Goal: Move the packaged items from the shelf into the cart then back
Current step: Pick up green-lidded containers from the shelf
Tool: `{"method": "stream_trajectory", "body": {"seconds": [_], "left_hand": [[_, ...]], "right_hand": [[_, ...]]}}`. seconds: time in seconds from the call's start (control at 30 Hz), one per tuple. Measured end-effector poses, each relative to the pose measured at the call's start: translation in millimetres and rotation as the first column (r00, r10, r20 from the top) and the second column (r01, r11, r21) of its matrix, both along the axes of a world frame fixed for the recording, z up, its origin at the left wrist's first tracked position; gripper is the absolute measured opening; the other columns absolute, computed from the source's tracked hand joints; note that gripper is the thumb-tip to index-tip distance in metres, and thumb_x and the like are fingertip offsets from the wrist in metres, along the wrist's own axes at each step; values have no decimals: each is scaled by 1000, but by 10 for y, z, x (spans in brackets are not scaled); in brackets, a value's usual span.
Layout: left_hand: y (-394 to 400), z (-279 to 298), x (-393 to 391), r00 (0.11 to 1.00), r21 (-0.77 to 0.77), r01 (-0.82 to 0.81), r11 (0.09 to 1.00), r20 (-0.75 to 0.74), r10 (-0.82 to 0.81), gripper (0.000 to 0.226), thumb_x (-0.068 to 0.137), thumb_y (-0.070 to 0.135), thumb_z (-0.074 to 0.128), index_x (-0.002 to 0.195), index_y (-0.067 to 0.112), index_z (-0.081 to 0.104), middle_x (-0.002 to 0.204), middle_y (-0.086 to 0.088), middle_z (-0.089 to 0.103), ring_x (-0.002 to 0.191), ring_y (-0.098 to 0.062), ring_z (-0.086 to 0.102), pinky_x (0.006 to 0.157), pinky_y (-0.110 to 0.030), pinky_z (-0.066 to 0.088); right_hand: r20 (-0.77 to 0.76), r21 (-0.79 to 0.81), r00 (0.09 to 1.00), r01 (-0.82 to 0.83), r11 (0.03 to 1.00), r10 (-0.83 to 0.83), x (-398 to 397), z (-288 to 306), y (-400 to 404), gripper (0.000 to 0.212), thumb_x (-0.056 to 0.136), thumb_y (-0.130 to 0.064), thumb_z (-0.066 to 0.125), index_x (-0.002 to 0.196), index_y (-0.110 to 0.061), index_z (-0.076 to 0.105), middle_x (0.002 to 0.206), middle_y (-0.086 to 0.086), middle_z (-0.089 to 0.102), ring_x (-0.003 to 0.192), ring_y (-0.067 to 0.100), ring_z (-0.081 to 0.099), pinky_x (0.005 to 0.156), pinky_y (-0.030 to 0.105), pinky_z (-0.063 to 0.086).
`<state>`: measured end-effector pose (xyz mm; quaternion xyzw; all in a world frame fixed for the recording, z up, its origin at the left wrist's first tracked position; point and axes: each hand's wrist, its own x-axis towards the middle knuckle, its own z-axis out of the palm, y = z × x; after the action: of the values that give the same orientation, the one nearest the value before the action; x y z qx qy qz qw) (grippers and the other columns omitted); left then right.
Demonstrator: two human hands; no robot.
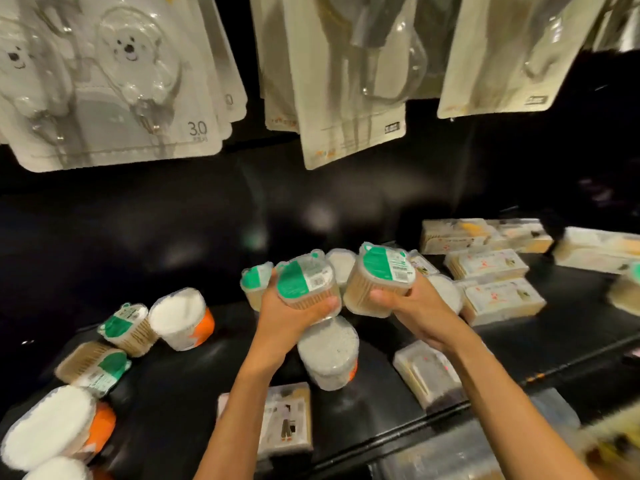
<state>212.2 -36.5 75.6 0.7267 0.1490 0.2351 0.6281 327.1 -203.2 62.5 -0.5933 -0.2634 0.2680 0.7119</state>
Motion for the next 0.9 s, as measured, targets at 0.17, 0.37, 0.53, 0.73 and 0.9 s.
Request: {"method": "stream_trajectory", "body": {"seconds": [0.17, 0.37, 0.53, 0.73, 0.9], "left_hand": [[-855, -87, 202, 989, -3, 150, 989, -10, -151, 66, 49, -7, 86, 107, 8, 59, 89, 8, 74, 83, -3, 68, 70, -14, 51], [-2426, -207, 353, 907, -3, 420, 907, -35, -420, 66, 54, -6, 87, 113, 4, 59, 98, 2, 71, 83, 0, 67, 72, -13, 50], [-4023, -389, 218, 779, -1, 626, 780, -41, -626, 66, 58, -5, 83, 115, 9, 54, 104, 5, 68, 90, 1, 65, 74, -12, 49], [-5692, -449, -90, 545, 26, 838, 545, -58, -836, 67, 54, 0, 88, 110, 17, 53, 101, 6, 68, 89, 2, 65, 78, -17, 53], [-6642, -494, -280, 385, 41, 923, 383, -112, -916, 67, 53, 12, 85, 112, 16, 54, 105, 4, 70, 96, -3, 65, 82, -20, 51]], "right_hand": [[-16, -22, 978, 206, 978, -207, -258, -43, -1101, 92, 38, -51, 92, 116, -15, 60, 109, -1, 72, 102, 15, 67, 79, 22, 52], [-5, -96, 892, 450, 888, -453, -774, -212, -2787, 81, 54, -20, 90, 124, -5, 52, 104, -7, 73, 95, 6, 67, 77, 17, 52], [51, -182, 762, 643, 744, -645, -1452, -353, -4474, 72, 57, -13, 86, 121, -13, 53, 105, -17, 71, 98, 0, 66, 77, 11, 48], [6, -206, 467, 866, 456, -884, -2452, -523, -6049, 83, 50, -28, 88, 124, -20, 53, 119, -5, 68, 113, 14, 62, 96, 34, 47], [-62, -196, 246, 947, 253, -967, -3041, -607, -6809, 75, 56, 6, 84, 119, -19, 52, 104, -10, 73, 98, 5, 67, 75, 18, 53]]}}
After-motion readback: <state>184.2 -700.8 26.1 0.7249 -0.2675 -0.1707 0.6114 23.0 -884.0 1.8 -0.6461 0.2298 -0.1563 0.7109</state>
